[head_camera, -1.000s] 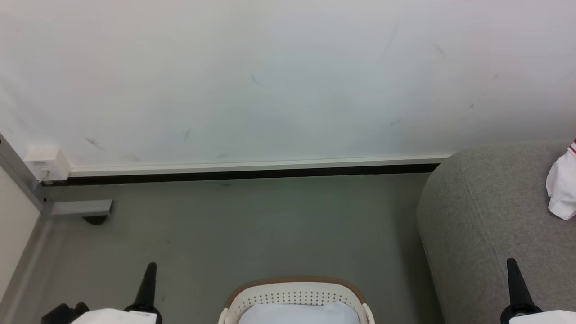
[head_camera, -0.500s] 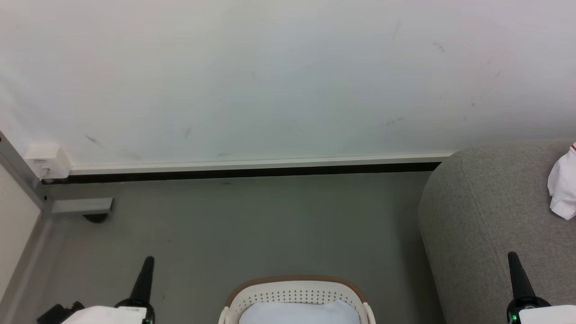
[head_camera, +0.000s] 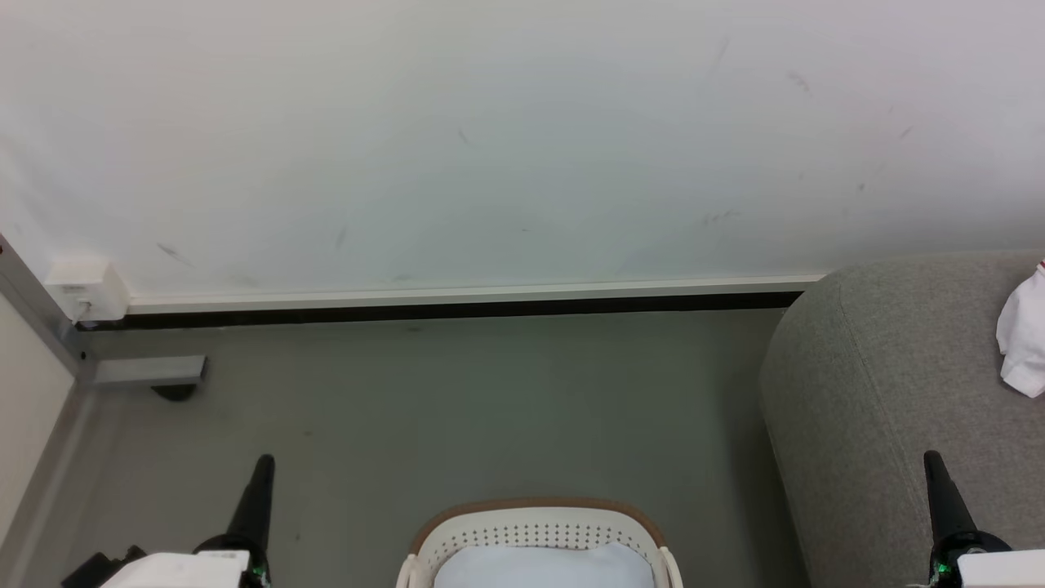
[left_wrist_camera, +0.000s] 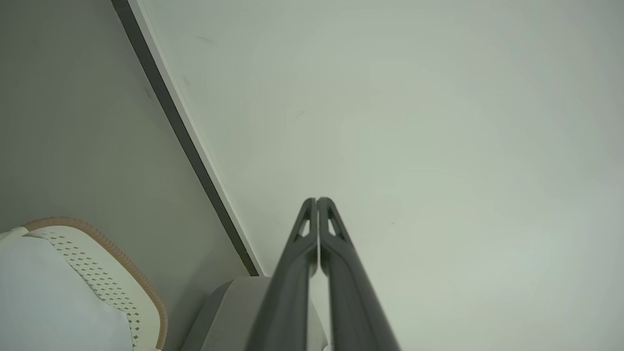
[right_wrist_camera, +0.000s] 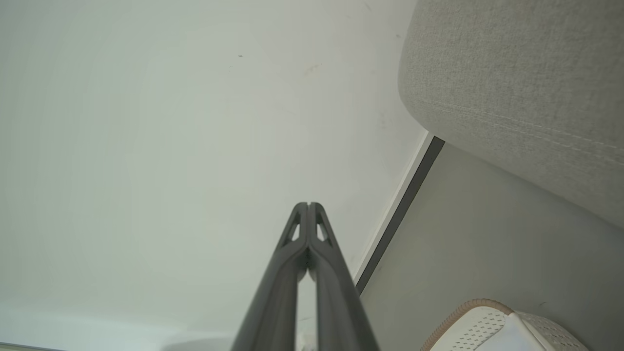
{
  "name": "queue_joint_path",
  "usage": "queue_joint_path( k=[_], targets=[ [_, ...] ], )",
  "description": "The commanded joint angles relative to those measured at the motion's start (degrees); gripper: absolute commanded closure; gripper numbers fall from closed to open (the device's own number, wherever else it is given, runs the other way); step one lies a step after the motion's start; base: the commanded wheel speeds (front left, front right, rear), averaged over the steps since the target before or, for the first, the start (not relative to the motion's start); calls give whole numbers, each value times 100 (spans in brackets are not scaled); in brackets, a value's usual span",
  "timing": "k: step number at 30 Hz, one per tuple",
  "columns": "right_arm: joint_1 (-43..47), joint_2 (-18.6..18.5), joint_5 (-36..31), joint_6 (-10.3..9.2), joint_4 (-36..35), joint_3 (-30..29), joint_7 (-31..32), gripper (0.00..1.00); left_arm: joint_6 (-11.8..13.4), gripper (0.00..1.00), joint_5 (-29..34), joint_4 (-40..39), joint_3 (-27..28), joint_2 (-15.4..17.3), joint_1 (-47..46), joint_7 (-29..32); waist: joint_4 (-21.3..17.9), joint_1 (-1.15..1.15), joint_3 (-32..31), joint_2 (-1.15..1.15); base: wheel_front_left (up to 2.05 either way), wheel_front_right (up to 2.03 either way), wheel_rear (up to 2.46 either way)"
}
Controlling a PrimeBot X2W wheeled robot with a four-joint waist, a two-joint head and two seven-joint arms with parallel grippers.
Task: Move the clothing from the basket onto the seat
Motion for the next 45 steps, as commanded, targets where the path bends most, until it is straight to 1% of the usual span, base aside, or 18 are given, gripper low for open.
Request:
queue_joint_path(
  k=[1, 15, 28, 45],
  targets=[
    [-119, -62, 137, -11, -38, -21, 43, 100, -43, 100, -155, -32, 44, -7, -92, 51, 1, 0, 2, 0, 0, 0, 0],
    [-146, -65, 762, -13, -85, -56, 202, 100, -144, 100, -698, -43, 168, -46, -132, 202, 14, 0, 33, 0, 0, 0, 0],
    [-196, -67, 1206, -14, -116, -81, 318, 100, -222, 100, -1136, -55, 256, -81, -170, 323, 25, 0, 59, 0, 0, 0, 0],
    [-192, -65, 1179, -14, -112, -79, 315, 100, -212, 100, -1115, -53, 250, -79, -165, 319, 25, 0, 59, 0, 0, 0, 0]
  ],
)
